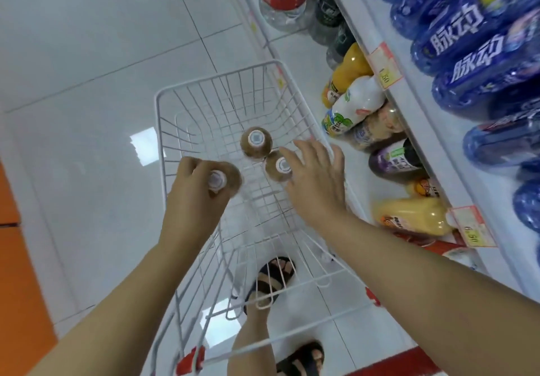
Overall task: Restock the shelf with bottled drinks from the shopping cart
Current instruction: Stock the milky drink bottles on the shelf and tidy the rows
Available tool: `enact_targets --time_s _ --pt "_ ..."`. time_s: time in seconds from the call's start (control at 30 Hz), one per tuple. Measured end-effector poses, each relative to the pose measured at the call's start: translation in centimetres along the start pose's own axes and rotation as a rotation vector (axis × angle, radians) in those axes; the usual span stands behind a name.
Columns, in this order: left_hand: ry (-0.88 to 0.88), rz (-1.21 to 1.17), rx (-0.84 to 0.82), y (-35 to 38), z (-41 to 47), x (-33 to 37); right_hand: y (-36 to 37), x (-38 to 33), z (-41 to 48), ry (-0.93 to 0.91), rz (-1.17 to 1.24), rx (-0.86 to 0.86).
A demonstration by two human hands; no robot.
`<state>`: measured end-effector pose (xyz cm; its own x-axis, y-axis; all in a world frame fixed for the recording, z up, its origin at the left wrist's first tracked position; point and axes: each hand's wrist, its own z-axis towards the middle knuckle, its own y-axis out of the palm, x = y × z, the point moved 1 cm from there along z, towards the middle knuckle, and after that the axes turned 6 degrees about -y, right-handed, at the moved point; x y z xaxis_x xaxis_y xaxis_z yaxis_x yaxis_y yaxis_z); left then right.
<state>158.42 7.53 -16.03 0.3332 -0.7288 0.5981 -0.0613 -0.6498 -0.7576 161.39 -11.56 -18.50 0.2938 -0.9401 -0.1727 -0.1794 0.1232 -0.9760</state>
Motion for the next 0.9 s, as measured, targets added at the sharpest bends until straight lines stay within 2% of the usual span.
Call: enact_targets --time_s 0.3,0.4,0.47,0.63,0.77,0.9 --pt "0.014 -0.013 -0.056 -2.2 -5.1 1.3 0.9 0.9 0.4 -0.166 -0.259 -0.168" --pt "0.038 0.001 -0.025 -3.4 -6.8 2.1 -0.5 1.2 -0.8 -0.223 -0.181 -0.180" --pt "0.059 0.012 -0.005 -4.8 -8.1 3.3 -2.5 1.2 -2.4 -0.187 -0.046 -0.159" --pt "0.176 -0.083 0.039 -10.4 -12.1 9.8 -13.9 1.3 -9.0 -0.041 0.299 0.011" --pt "0.275 -0.184 0.112 -15.8 -16.2 17.3 -26.6 1.2 -14.9 -0.039 0.411 0.233" --pt "0.461 -0.379 0.183 -20.1 -21.2 25.3 -39.0 0.9 -21.4 -0.010 0.452 0.480"
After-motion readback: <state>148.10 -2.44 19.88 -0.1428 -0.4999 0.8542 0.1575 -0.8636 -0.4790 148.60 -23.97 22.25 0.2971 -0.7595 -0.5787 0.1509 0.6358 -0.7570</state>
